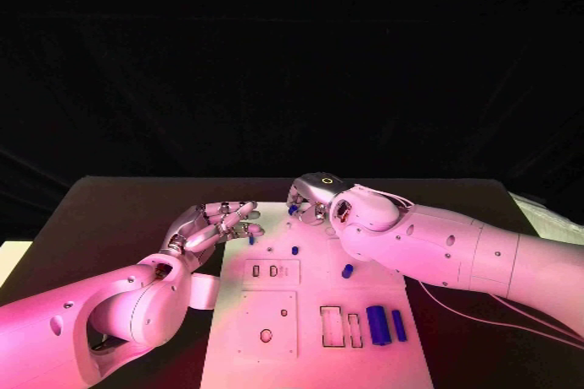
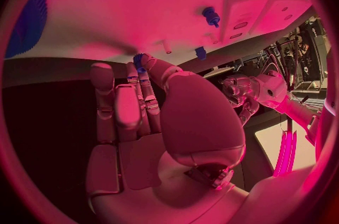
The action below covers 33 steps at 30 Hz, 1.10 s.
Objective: Assemble the parts on the task board
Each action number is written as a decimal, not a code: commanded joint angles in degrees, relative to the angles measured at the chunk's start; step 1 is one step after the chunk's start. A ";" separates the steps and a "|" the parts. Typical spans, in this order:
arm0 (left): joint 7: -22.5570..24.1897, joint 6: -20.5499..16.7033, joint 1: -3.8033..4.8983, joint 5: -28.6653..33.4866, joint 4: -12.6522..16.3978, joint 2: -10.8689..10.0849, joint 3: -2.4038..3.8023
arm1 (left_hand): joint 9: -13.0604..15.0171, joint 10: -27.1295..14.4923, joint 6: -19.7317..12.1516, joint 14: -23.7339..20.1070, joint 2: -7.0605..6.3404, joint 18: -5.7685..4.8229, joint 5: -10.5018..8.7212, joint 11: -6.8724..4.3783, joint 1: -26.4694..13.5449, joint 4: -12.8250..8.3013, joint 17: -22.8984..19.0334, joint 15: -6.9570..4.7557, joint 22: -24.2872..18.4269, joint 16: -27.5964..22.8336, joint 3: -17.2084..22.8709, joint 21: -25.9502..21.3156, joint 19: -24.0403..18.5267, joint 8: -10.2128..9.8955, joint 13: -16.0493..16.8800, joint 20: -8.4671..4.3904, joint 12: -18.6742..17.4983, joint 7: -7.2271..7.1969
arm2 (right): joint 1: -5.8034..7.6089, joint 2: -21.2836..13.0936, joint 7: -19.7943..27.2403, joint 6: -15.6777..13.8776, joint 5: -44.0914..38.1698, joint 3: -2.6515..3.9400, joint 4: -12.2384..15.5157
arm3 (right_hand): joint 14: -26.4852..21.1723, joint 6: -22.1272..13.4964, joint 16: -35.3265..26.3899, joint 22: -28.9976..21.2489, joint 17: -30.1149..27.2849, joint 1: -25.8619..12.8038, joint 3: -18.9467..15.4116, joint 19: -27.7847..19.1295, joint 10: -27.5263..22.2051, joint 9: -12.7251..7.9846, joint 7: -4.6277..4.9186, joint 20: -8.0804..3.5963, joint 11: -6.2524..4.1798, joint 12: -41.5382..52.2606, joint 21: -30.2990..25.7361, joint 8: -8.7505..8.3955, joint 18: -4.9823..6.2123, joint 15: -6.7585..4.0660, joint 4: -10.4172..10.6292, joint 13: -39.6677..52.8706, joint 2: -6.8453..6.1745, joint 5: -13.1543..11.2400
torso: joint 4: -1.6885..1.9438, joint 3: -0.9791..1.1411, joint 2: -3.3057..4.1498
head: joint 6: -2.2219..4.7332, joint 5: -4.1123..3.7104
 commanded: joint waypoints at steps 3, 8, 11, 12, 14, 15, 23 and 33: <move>0.10 0.61 0.09 -0.27 0.13 0.01 0.07 | -0.05 -0.03 -0.08 0.09 0.11 0.64 -0.04 0.32 0.46 -0.28 0.04 0.08 -0.05 -0.36 0.01 0.11 0.25 -0.24 -0.06 -0.06 -0.33 0.35 | -0.03 0.23 -0.72 0.98 0.12 -0.02 -0.27 | 1.23 -1.95 -0.59 -0.90 -1.50 -1.02 -0.06 -1.39 -2.61 -0.34 0.72 0.28 0.57 -0.03 -0.31 -0.37 -0.64 0.82 0.54 -0.19 -1.21 0.73 | 0.00 -0.04 0.04 | -0.05 0.05; 0.06 0.59 0.12 -0.27 0.12 -0.03 0.08 | -0.05 -0.05 -0.10 0.01 0.10 0.62 -0.05 0.36 0.45 -0.33 0.08 0.11 -0.08 -0.46 -0.03 0.07 0.19 -0.31 -0.06 -0.04 -0.41 0.41 | -0.03 0.08 -0.87 -1.78 0.63 -0.03 -0.28 | -1.54 -9.96 -6.36 -7.37 -9.50 -2.27 -3.04 -6.23 -12.62 -1.25 1.51 1.74 2.33 0.14 -4.64 -0.13 0.46 2.24 1.22 -0.18 -4.12 0.66 | 0.01 -0.04 0.06 | 0.02 0.06; 0.05 0.57 0.13 -0.27 0.10 -0.10 0.09 | -0.05 -0.05 -0.10 0.01 0.10 0.62 -0.05 0.36 0.45 -0.33 0.08 0.11 -0.08 -0.46 -0.03 0.07 0.19 -0.31 -0.06 -0.04 -0.41 0.41 | -0.03 -0.67 -0.64 -3.22 1.02 -0.03 0.44 | -2.48 -11.61 -8.91 -9.87 -12.84 -1.33 -5.40 -7.66 -15.23 -1.07 1.22 2.20 2.76 0.50 -6.55 -0.25 0.82 2.49 1.46 -0.06 -3.92 0.46 | -0.03 0.01 0.10 | 0.16 -0.05; 0.04 0.58 0.14 -0.27 0.10 -0.13 0.09 | -0.05 -0.05 -0.10 0.01 0.10 0.62 -0.05 0.36 0.45 -0.33 0.08 0.11 -0.08 -0.46 -0.03 0.07 0.19 -0.31 -0.06 -0.04 -0.41 0.41 | -0.03 -1.19 -0.48 -3.58 1.27 -0.02 1.01 | -2.47 -11.53 -9.11 -9.97 -13.09 -1.17 -5.74 -7.62 -15.28 -1.03 1.42 2.19 2.69 0.63 -6.66 -0.20 0.86 2.51 1.54 -0.03 -3.80 0.49 | -0.07 0.02 0.08 | 0.17 -0.04; 0.04 0.60 0.14 -0.27 0.08 -0.16 0.09 | -0.06 -0.07 -0.13 -0.04 0.11 0.61 -0.05 0.39 0.43 -0.36 0.10 0.14 -0.10 -0.54 -0.05 0.03 0.15 -0.36 -0.06 -0.02 -0.47 0.45 | -0.04 -2.65 -0.13 -4.21 1.85 0.02 2.62 | -2.21 -11.00 -9.31 -10.19 -13.34 -0.76 -6.37 -7.41 -14.81 -0.92 1.47 2.10 2.55 1.14 -6.85 -0.08 0.92 2.42 1.71 0.04 -3.40 0.70 | -0.03 0.02 0.07 | 0.31 -0.10; 0.05 0.62 0.14 -0.27 0.07 -0.20 0.09 | -0.06 -0.07 -0.13 -0.05 0.11 0.61 -0.05 0.40 0.43 -0.37 0.11 0.15 -0.11 -0.56 -0.05 0.03 0.14 -0.37 -0.06 -0.02 -0.49 0.46 | -0.05 -3.70 0.02 -4.43 2.23 0.10 3.76 | -2.03 -10.49 -9.45 -10.30 -13.51 -0.51 -6.61 -7.26 -14.28 -0.84 1.58 2.01 2.43 1.53 -6.92 0.04 0.93 2.34 1.75 0.09 -3.17 0.89 | -0.02 0.04 0.07 | 0.37 -0.18; 0.02 0.54 0.18 -0.27 0.16 -0.84 0.09 | -0.06 -0.11 -0.16 -0.17 0.17 0.59 -0.01 0.46 0.43 -0.43 0.15 0.21 -0.15 -0.71 -0.06 -0.04 0.05 -0.46 -0.06 0.02 -0.59 0.51 | 0.62 -14.55 -0.52 -3.19 8.86 1.02 13.12 | 1.06 -7.88 -3.52 -4.96 -5.38 -3.24 -8.51 -2.61 -4.95 -0.75 1.74 1.41 1.14 5.68 -3.42 0.02 -0.10 1.49 4.49 0.65 -3.88 6.23 | -1.03 0.16 -0.18 | 0.48 0.07; -0.14 0.84 0.25 -0.27 -0.24 -0.74 0.08 | -0.06 -0.15 -0.20 -0.32 0.22 0.58 0.06 0.49 0.50 -0.56 0.21 0.27 -0.21 -0.90 -0.05 -0.13 -0.08 -0.57 -0.06 0.06 -0.73 0.52 | 1.35 -20.45 -5.07 3.76 13.99 1.20 14.42 | 4.57 -11.32 15.24 17.72 22.31 0.93 -21.45 10.44 6.72 -0.43 -0.29 -0.16 -1.27 62.99 11.18 1.11 -4.19 -1.38 8.50 59.61 -1.87 10.09 | -1.29 0.43 -0.39 | 0.31 -0.01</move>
